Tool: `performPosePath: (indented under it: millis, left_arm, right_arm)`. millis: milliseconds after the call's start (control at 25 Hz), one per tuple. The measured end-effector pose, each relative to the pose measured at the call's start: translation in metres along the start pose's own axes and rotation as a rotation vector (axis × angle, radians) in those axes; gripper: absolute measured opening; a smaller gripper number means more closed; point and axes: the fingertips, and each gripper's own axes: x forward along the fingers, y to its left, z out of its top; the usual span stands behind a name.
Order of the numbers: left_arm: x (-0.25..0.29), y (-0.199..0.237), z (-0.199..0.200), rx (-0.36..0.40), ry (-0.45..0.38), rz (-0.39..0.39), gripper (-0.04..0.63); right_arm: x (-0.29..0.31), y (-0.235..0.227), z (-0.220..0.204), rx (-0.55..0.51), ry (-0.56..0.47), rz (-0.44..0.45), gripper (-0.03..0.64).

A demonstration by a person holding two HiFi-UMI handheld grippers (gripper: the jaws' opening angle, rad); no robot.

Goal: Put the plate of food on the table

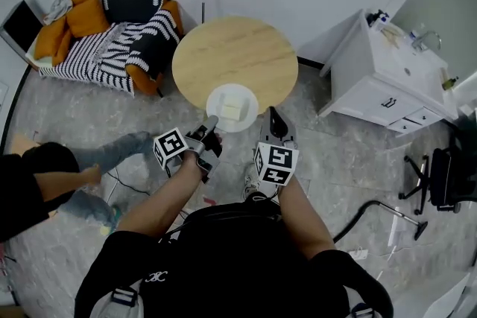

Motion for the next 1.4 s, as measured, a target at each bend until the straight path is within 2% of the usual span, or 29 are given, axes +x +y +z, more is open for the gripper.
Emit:
performPosePath:
  millis: [520,760,1000,1160,1400]
  left_arm:
    - [0.098,-0.019,0.033,-0.026,-0.055,-0.065,0.02]
    - [0.133,-0.015,0.04,-0.016,-0.083,-0.032,0.021]
    - [0.15,-0.01,0.04,-0.022,-0.113,-0.024,0.02]
    - [0.162,-0.008,0.032,-0.046,-0.112,-0.029,0.02]
    - [0.162,-0.003,0.034,-0.042,-0.114,-0.01,0.02]
  right_arm:
    - [0.092,-0.055,0.019,-0.013,0.005,0.052,0.005]
    - [0.123,-0.077,0.018,-0.009,0.011,0.093,0.005]
    - [0.144,-0.084,0.021,-0.017,0.024,0.133,0.005]
    - [0.151,-0.099,0.02,-0.01,0.03,0.121,0.005]
    - [0.154,-0.1,0.006,0.005,0.062,0.117,0.005]
